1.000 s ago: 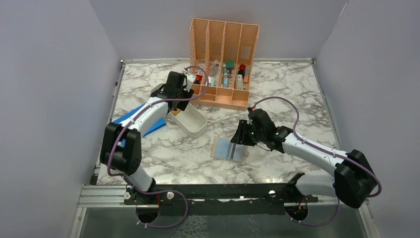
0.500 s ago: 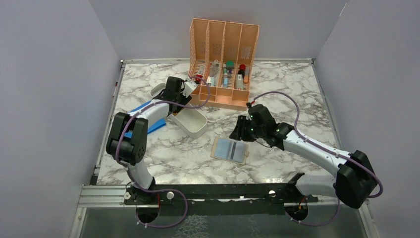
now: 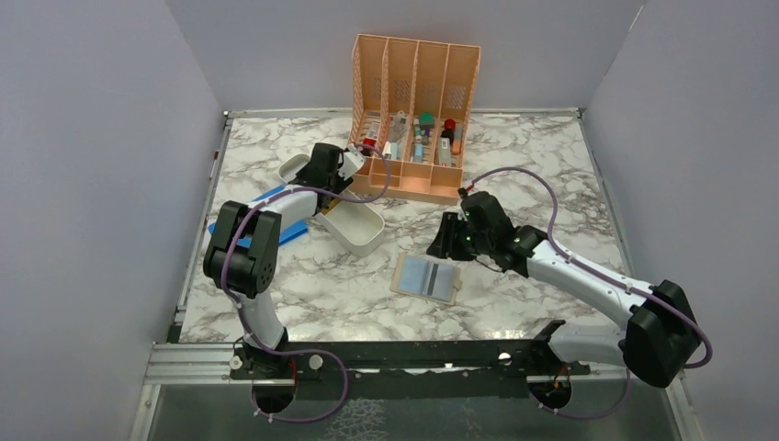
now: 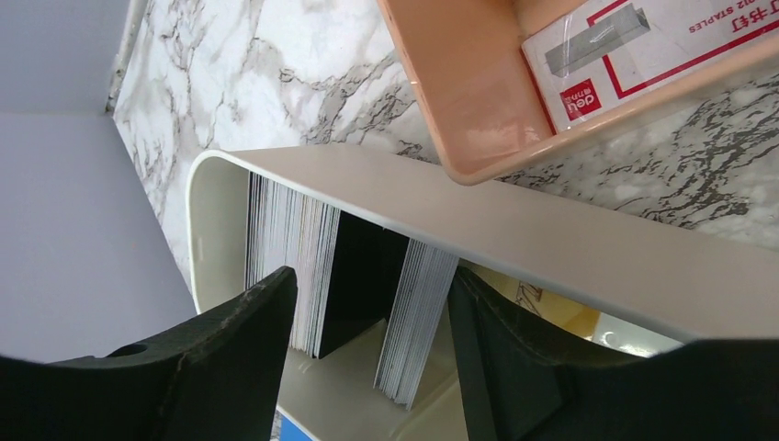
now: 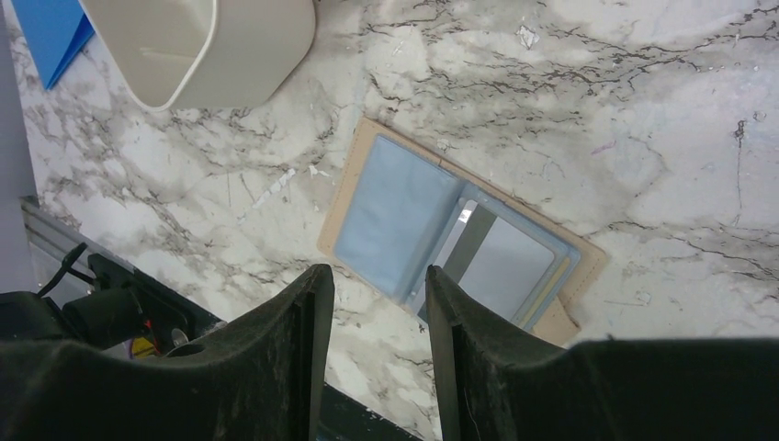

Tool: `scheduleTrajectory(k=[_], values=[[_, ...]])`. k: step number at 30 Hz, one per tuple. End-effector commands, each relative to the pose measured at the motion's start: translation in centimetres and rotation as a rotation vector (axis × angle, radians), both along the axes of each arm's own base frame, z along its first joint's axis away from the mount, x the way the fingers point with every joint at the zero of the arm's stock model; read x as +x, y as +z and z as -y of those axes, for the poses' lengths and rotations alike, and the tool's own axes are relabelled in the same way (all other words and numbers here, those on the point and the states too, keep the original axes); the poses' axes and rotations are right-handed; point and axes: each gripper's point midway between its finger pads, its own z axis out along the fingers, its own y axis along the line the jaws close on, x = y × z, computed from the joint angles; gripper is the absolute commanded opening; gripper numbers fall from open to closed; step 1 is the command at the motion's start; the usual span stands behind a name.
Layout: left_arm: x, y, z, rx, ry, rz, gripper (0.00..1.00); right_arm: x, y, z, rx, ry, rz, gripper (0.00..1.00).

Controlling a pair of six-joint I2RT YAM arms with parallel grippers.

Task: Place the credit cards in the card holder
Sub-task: Pick up the credit card from the storage box.

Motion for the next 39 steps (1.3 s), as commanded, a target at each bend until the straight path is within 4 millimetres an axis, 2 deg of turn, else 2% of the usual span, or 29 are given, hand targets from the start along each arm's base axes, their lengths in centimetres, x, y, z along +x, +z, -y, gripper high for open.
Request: scheduleTrajectory(k=[1, 6, 11, 14, 20, 25, 39], values=[[1.3, 1.8, -0.9, 0.047, 0.024, 0.050, 0.62, 0.6, 1.6, 0.1, 0.006, -0.018, 0.042, 0.47], [1.5, 1.1, -1.6, 0.090, 0.032, 0.029, 0.58, 0.4, 1.5, 0.0, 0.015, -0.019, 0.042, 0.47], [2.0, 1.9, -2.2, 0.095, 0.044, 0.042, 0.58, 0.4, 1.7, 0.3, 0.007, -0.022, 0.049, 0.47], [2.2, 1.7, -2.4, 0.094, 0.044, 0.036, 0.57, 0.5, 2.0, 0.3, 0.007, -0.024, 0.055, 0.47], [2.1, 0.4, -2.3, 0.096, 0.037, -0.012, 0.63, 0.6, 2.2, 0.2, 0.011, -0.021, 0.063, 0.47], [2.2, 0.5, -2.4, 0.101, 0.034, -0.012, 0.63, 0.6, 2.3, 0.4, 0.009, -0.025, 0.067, 0.47], [2.7, 2.3, -2.5, 0.113, 0.036, 0.020, 0.42, 0.5, 2.5, 0.4, 0.015, -0.022, 0.070, 0.47]])
